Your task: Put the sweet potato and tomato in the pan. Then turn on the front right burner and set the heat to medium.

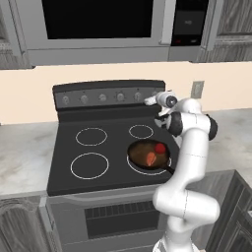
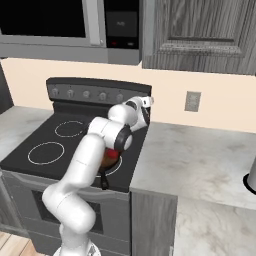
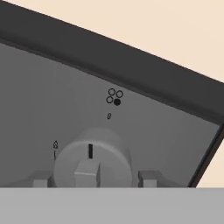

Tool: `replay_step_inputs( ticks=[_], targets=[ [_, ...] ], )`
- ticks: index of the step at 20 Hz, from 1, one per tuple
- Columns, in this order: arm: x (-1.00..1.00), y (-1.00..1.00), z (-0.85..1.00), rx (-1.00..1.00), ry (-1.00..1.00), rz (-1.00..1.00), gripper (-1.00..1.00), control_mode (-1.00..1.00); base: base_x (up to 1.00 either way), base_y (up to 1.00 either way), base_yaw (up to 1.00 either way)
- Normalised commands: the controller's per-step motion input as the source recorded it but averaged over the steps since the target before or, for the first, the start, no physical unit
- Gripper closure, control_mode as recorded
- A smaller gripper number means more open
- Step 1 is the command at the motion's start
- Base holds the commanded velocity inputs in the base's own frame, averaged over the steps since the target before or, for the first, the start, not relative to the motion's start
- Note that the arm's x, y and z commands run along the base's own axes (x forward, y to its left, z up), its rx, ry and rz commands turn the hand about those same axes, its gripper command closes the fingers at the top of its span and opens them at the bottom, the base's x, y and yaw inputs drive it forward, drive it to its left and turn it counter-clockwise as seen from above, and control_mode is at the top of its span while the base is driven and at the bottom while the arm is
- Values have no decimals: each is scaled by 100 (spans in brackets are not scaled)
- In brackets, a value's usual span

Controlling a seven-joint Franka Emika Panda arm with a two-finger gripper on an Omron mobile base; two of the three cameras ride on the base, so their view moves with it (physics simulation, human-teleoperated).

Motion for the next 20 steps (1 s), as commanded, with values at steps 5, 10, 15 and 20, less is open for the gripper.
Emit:
replay_step_inputs(
  ticks=[5, 10, 15, 20],
  targets=[
    [14, 0, -52, -41, -5, 37, 100, -100, 0, 0, 0],
    [22, 4, -45, -40, -4, 36, 100, -100, 0, 0, 0],
    [36, 14, -33, -46, 0, 33, 100, -100, 0, 0, 0],
    [37, 23, -22, -50, 0, 32, 100, -100, 0, 0, 0]
  ],
)
